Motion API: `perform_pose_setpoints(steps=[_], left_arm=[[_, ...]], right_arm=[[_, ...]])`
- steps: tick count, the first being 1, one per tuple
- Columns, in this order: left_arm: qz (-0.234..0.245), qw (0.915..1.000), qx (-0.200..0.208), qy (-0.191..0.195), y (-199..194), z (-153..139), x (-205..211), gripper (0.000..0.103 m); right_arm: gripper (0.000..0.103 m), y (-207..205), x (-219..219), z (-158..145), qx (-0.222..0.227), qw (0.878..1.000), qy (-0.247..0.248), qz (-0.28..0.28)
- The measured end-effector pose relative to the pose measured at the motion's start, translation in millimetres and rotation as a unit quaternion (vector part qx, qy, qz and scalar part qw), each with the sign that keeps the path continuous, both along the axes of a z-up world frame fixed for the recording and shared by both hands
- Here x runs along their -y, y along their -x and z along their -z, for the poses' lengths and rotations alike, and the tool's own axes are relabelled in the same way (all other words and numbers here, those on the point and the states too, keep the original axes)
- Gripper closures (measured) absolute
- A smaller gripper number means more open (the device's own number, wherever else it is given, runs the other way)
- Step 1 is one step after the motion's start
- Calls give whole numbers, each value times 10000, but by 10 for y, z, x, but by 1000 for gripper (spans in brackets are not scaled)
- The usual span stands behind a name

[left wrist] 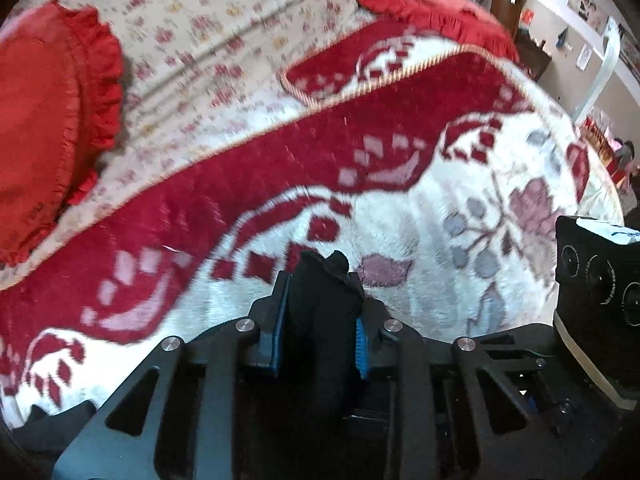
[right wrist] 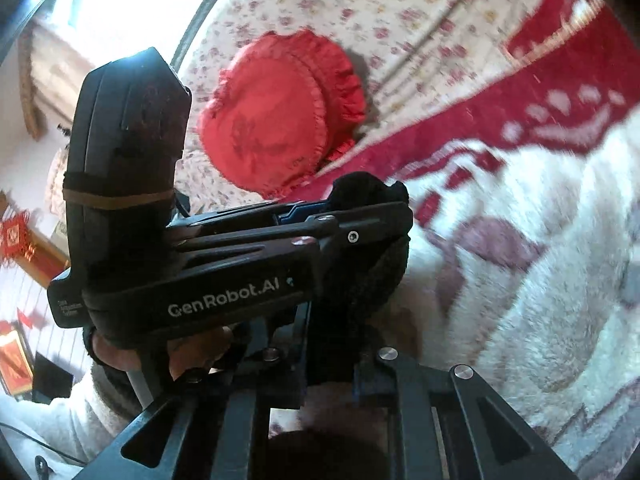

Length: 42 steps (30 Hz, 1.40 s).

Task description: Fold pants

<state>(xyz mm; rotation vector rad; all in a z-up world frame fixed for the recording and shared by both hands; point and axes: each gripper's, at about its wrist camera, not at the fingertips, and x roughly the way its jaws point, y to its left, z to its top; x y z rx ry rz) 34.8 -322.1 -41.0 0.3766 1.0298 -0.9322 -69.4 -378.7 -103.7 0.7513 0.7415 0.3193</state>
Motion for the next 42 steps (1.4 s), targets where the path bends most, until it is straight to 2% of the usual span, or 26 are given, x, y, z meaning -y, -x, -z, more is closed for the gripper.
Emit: perform_pose_setpoints(steps=[3, 9, 15, 19, 24, 26, 27, 28, 30, 31, 33, 36, 38, 41, 42], left_arm=[[-68, 9996, 156, 219, -8, -251, -211, 78], [-493, 9959, 435, 617, -131, -741, -872, 78], [-1143, 9891, 566, 741, -307, -877, -1712, 78], [-1681, 9824, 537, 613, -412, -730, -2280, 78], [-2440, 9687, 167, 421, -534, -352, -2941, 78], [-2604, 9648, -28, 358, -548, -205, -3118, 78], [-2710, 9620, -109, 308, -540, -129, -3213, 78], [-2822, 9590, -142, 216, -526, -71, -3310, 78], [-2945, 9553, -192, 188, -477, -38, -3447, 78], [-3019, 9531, -168, 168, -451, -42, -3509, 78], [-3136, 9491, -146, 246, -394, -94, -3604, 78], [-3233, 9452, -55, 452, -316, -231, -3602, 78], [-3191, 9463, 18, 524, -257, -304, -3508, 78], [-3140, 9484, 74, 424, -220, -308, -3365, 76], [-3134, 9490, 19, 354, -210, -271, -3308, 71]], right_arm=[[88, -33, -124, -263, 187, 9996, 167, -126], [89, -234, -556, -815, 584, 9955, 481, -572], [89, -600, -1249, -1090, 723, 9865, 830, -1213], [89, -864, -1775, -1018, 617, 9779, 1030, -1710], [88, -1220, -2478, -708, 288, 9630, 1362, -2306], [83, -1314, -2688, -505, -26, 9582, 1528, -2420], [77, -1336, -2759, -417, -195, 9562, 1556, -2471], [69, -1299, -2783, -379, -247, 9554, 1501, -2532], [65, -1175, -2704, -430, -121, 9563, 1052, -2724], [64, -1108, -2586, -497, -57, 9586, 735, -2751], [63, -886, -2325, -632, 93, 9643, 514, -2598], [63, -727, -1882, -717, 98, 9788, 816, -1875], [63, -763, -1718, -679, -62, 9821, 1095, -1532], [63, -824, -1700, -614, -170, 9830, 1057, -1494], [63, -849, -1757, -590, -177, 9820, 1080, -1538]])
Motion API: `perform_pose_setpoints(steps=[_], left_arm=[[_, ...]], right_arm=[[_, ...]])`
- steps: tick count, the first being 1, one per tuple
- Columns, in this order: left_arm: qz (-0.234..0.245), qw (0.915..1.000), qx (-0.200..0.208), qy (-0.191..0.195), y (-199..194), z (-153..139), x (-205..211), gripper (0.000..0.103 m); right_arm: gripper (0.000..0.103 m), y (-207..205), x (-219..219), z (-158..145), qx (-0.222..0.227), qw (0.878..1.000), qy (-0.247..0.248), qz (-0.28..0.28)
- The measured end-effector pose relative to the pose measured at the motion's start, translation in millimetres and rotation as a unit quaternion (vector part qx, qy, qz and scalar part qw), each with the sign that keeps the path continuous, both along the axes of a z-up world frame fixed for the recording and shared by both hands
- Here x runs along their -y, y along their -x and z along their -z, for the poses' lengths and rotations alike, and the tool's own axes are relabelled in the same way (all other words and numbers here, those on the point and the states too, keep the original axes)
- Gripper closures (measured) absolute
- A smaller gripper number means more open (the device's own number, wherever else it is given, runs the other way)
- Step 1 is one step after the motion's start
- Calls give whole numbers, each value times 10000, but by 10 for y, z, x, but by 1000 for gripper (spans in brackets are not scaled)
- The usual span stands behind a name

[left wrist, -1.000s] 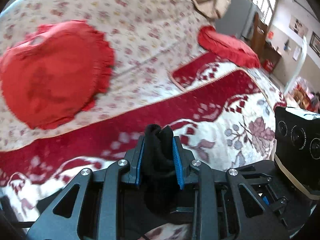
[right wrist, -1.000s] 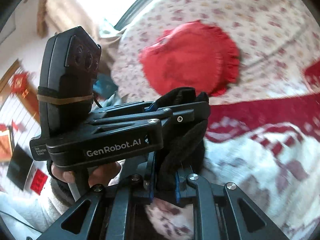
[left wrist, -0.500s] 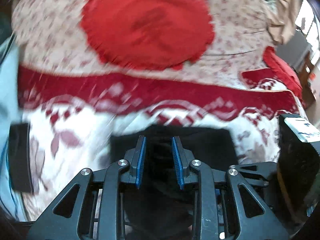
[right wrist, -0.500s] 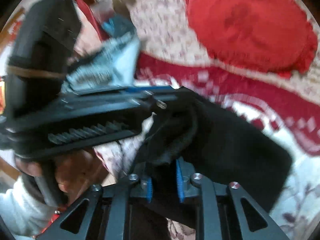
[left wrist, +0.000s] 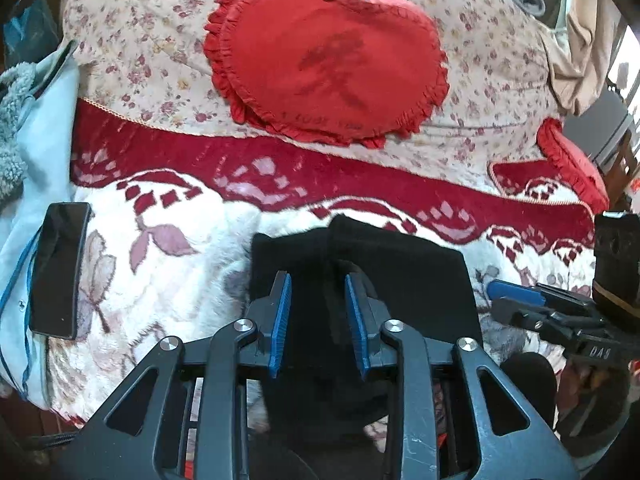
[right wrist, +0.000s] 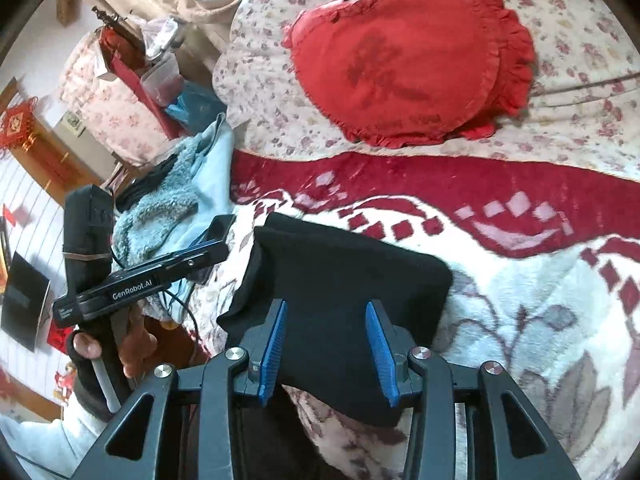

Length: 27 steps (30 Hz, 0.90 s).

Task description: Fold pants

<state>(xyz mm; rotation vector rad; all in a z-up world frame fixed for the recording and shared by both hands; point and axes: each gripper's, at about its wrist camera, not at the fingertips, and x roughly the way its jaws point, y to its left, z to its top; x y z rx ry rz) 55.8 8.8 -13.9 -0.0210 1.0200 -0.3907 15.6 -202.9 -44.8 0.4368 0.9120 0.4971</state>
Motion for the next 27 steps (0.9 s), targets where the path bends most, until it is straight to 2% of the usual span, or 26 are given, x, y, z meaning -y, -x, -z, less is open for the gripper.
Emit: perform_pose_setpoints(steps=[1, 3, 6, 7, 8, 11, 15, 20, 23, 25, 26, 27], left_arm=[[-4, 9999, -110, 1, -13, 41, 25, 65], [-53, 9996, -277, 22, -22, 136, 53, 63], [-181, 9994, -269, -75, -32, 223, 87, 61], [-235, 9993, -284, -89, -46, 264, 106, 54], [-259, 9992, -288, -121, -46, 292, 117, 51], [-282, 9989, -132, -345, -22, 310, 169, 50], [-366, 9988, 15, -318, 37, 264, 116, 50], [-263, 9992, -244, -192, 0, 356, 157, 47], [-202, 9994, -158, -232, 3, 375, 254, 42], [-80, 9997, -139, -157, 14, 375, 327, 42], [-4, 9998, -86, -162, 26, 368, 366, 46], [33, 9998, -42, -192, 33, 365, 383, 68]], right_arm=[[63, -26, -53, 19, -8, 10000, 30, -27], [63, -58, -132, 98, -94, 9999, -23, -124], [63, -42, -193, 158, -204, 9995, -11, -248], [63, -53, -209, 172, -215, 9994, 3, -257], [63, -62, -209, 184, -234, 9994, -7, -256], [63, -91, -179, 204, -274, 9994, -30, -201], [63, -81, -79, 211, -293, 9995, -17, -130], [63, -101, -22, 248, -334, 9993, -155, -73], [63, -101, -42, 256, -342, 9992, -170, -135], [63, -101, -55, 260, -352, 9992, -136, -166], [63, -103, -51, 265, -361, 9991, -133, -164], [63, -105, -48, 266, -375, 9991, -146, -151]])
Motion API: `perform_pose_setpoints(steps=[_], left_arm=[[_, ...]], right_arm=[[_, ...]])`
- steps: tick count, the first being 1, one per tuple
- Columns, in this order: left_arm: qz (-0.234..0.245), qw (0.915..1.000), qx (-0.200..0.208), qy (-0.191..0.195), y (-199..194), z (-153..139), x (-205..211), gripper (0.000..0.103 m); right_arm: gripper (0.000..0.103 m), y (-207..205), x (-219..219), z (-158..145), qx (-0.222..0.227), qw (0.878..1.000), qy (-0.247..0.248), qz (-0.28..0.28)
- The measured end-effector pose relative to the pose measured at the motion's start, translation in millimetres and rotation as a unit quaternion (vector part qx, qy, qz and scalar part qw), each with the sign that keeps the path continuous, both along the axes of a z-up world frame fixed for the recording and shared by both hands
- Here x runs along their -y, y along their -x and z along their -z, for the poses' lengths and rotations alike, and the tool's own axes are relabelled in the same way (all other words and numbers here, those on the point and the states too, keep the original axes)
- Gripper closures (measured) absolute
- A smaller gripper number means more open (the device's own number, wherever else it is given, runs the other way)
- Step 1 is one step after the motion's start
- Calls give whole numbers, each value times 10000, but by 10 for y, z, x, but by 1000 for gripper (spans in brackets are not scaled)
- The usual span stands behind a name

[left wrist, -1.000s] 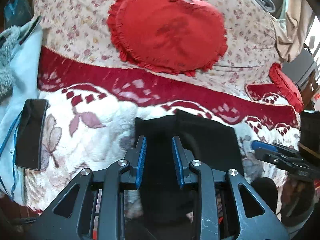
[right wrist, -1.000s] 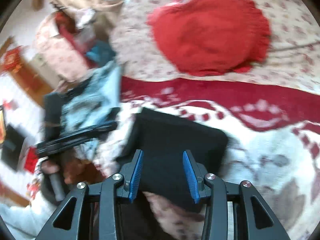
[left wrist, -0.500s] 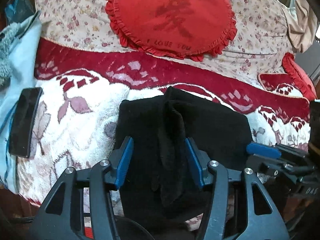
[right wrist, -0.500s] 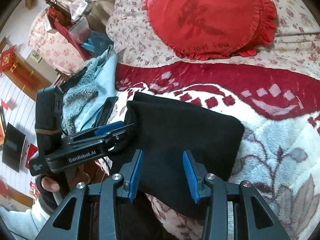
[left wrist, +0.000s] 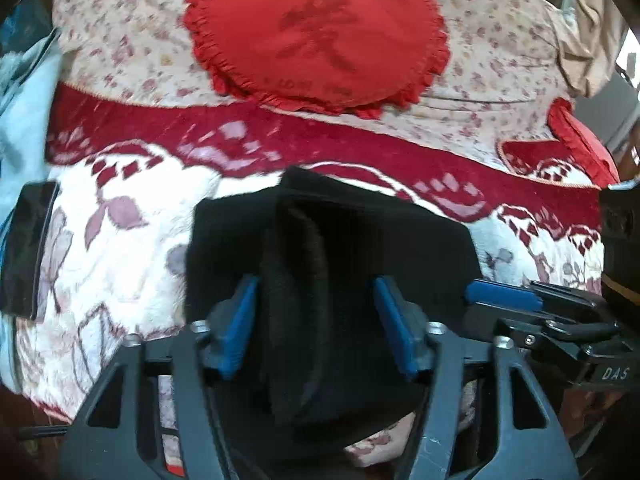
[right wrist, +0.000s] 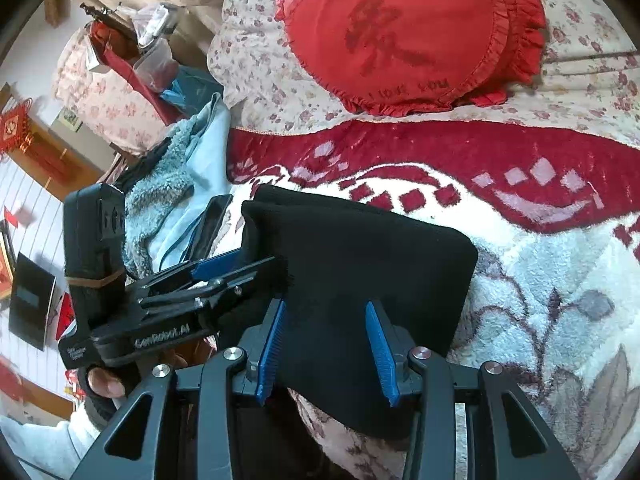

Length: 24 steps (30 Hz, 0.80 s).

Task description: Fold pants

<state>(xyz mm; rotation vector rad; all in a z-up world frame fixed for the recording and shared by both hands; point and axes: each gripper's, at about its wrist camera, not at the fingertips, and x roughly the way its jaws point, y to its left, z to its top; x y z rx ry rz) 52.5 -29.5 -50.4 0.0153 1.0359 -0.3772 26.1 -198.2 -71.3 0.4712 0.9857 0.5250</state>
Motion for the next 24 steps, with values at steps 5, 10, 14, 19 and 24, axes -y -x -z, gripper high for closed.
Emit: perform_pose_setpoints(steps=[5, 10, 14, 19, 24], left_arm=[[-52, 9993, -14, 362, 36, -75, -113, 91], [-165, 9983, 262, 499, 183, -290, -369, 91], [-450, 9983, -46, 366, 130, -38, -491, 91], [-564, 9969, -146, 530, 93, 59, -541, 86], [-610, 9975, -102, 332, 160, -85, -571, 82]], right_arm=[[63, 9, 16, -25, -6, 10000, 34, 56], [63, 16, -57, -162, 167, 9998, 61, -39], [63, -85, -239, -163, 232, 9995, 54, -203], [63, -296, -471, 97, 107, 9984, 443, -345], [63, -267, -384, -17, 255, 9985, 411, -245]])
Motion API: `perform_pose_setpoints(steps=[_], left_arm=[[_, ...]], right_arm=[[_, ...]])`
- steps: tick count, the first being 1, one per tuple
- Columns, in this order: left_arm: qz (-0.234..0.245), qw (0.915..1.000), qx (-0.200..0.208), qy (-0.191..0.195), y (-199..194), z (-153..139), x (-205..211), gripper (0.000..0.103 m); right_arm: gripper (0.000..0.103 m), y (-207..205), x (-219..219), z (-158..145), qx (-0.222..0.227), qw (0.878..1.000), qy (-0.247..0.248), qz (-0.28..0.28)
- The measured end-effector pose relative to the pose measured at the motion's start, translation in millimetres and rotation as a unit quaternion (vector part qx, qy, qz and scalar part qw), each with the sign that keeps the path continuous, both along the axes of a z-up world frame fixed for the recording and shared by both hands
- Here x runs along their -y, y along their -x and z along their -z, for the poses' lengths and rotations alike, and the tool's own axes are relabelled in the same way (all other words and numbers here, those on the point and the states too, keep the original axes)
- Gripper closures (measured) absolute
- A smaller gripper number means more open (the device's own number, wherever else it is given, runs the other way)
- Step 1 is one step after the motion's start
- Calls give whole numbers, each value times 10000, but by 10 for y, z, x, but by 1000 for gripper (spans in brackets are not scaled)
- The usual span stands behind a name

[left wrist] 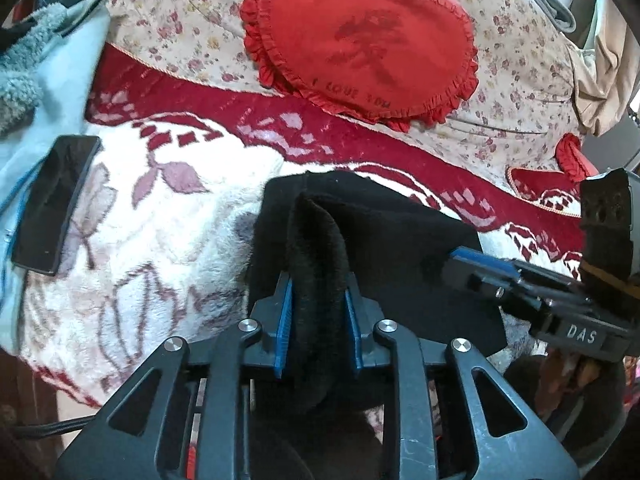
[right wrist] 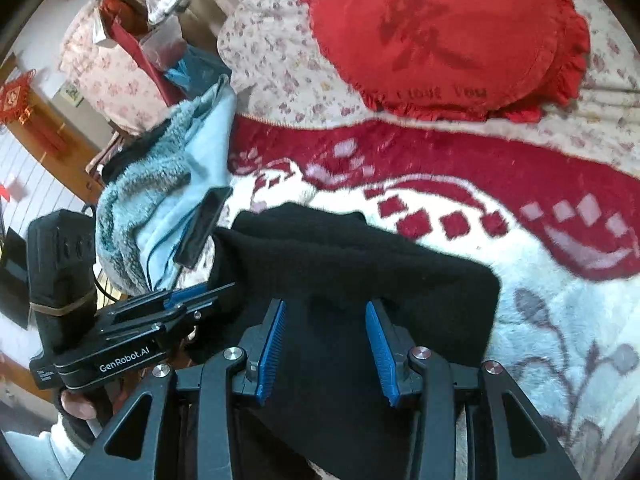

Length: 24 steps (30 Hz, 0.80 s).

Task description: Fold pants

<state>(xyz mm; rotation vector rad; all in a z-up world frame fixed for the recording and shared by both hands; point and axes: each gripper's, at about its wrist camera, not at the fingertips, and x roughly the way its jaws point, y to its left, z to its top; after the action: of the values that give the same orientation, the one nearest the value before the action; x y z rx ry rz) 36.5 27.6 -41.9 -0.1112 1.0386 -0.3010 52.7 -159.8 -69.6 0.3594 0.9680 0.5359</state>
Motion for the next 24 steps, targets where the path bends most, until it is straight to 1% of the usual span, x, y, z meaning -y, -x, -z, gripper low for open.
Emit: perform_pose_setpoints(steps=[1, 3, 5, 7, 9, 12, 14, 16, 17, 18, 19, 20, 21, 24], left_arm=[[-34, 10000, 49, -56, 21, -38, -7, 79], [-68, 9997, 140, -171, 59, -113, -6, 77], [-21, 9996, 229, -166, 91, -186, 12, 77], [23, 9993, 322, -176, 112, -244, 57, 72], [29, 9991, 365, -193, 94, -260, 99, 69], [-27, 9990, 353, -256, 34, -199, 176, 69], [-119, 9988, 315, -350, -31, -105, 194, 69], [-228, 9986, 195, -442, -105, 10, 179, 69], [-270, 9987, 124, -418, -135, 64, 156, 69], [-306, 9989, 85, -342, -158, 101, 122, 66], [-372, 9988, 82, -292, -174, 122, 82, 57], [-430, 9986, 90, -284, -187, 130, 59, 53], [-464, 9986, 89, -253, -203, 142, 30, 51], [-481, 9986, 52, -191, -220, 157, 11, 50]], right_arm=[[63, 11, 11, -27, 40, 10000, 53, 32], [63, 18, 17, -69, 91, 9998, 166, 76], [63, 14, 3, -73, 70, 9996, 251, 100], [63, 7, -22, -60, 34, 9991, 388, 163], [63, 1, -47, -59, 44, 9989, 434, 188], [63, -23, -59, -70, 53, 9988, 438, 190], [63, -53, -64, -81, 70, 9988, 451, 201], [63, -96, -72, -80, 67, 9987, 471, 205], [63, -127, -83, -72, 54, 9985, 499, 202], [63, -157, -97, -62, 44, 9984, 529, 193], [62, -182, -112, -51, 35, 9983, 550, 179], [61, -212, -131, -31, 16, 9982, 580, 162], [60, -241, -149, -8, -6, 9980, 608, 147], [56, -310, -194, 45, -18, 9978, 657, 124]])
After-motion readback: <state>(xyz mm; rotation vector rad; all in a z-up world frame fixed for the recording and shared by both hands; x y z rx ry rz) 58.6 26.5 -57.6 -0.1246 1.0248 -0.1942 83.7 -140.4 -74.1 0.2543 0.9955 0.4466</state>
